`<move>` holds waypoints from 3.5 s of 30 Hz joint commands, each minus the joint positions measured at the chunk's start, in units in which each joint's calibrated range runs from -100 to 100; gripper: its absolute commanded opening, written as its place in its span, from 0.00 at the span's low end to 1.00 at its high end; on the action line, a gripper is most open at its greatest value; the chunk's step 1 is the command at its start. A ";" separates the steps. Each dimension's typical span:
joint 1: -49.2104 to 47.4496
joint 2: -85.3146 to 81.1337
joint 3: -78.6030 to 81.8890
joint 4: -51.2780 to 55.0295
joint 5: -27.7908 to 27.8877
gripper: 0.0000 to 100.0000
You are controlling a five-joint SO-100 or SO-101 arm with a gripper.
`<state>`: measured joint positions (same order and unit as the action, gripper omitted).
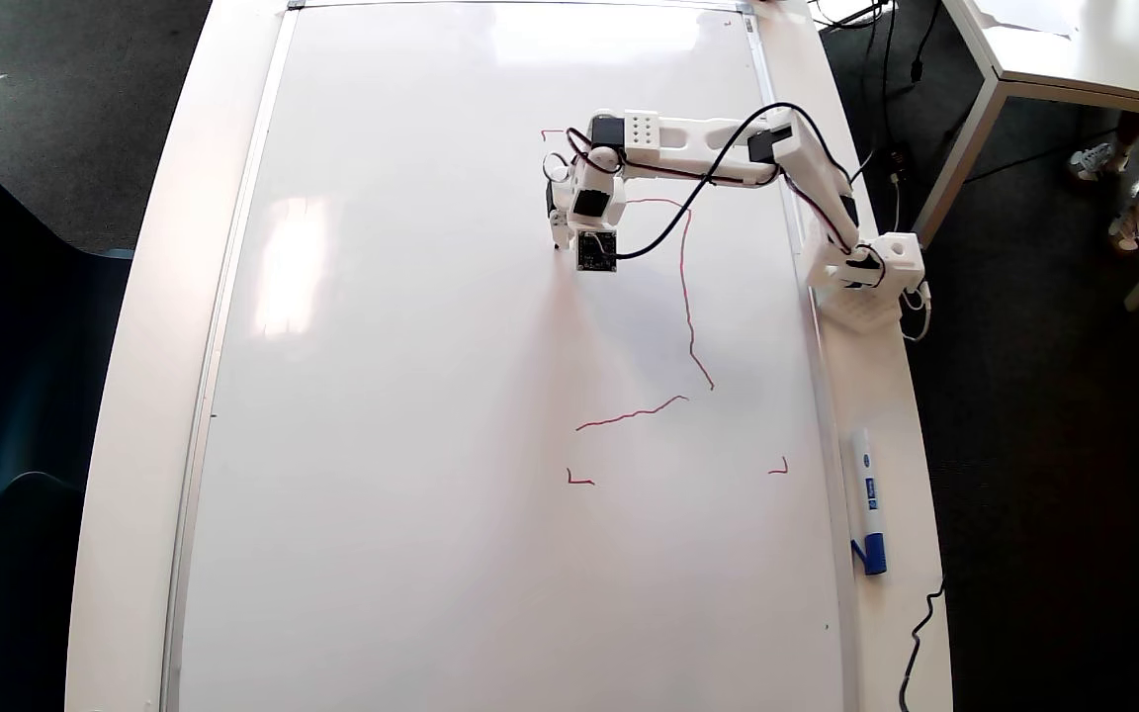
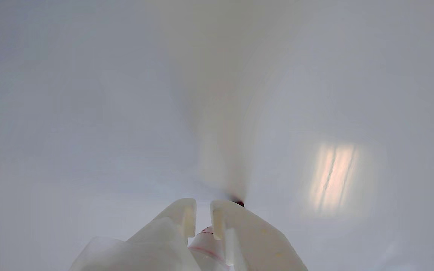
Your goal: Draw on a whiteboard a robot head using a pen attached to the gripper
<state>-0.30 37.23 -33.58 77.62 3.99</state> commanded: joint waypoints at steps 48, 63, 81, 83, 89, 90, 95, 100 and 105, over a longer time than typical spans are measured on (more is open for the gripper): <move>-27.06 0.97 -2.15 -1.86 -15.09 0.01; -31.04 1.05 -2.06 -6.29 -17.18 0.01; -30.75 -0.88 -7.59 -3.42 -16.97 0.01; -30.38 -2.39 -8.32 -2.47 -16.97 0.01; -28.17 -9.52 -7.68 -0.38 -13.69 0.01; -27.73 -10.44 -7.68 0.14 -13.37 0.01; -25.22 -14.80 -7.59 5.09 -11.39 0.01; -23.01 -18.07 -6.50 9.96 -9.94 0.01; -20.95 -22.76 3.94 10.48 -8.23 0.01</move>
<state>-22.85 20.46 -35.31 87.92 -5.20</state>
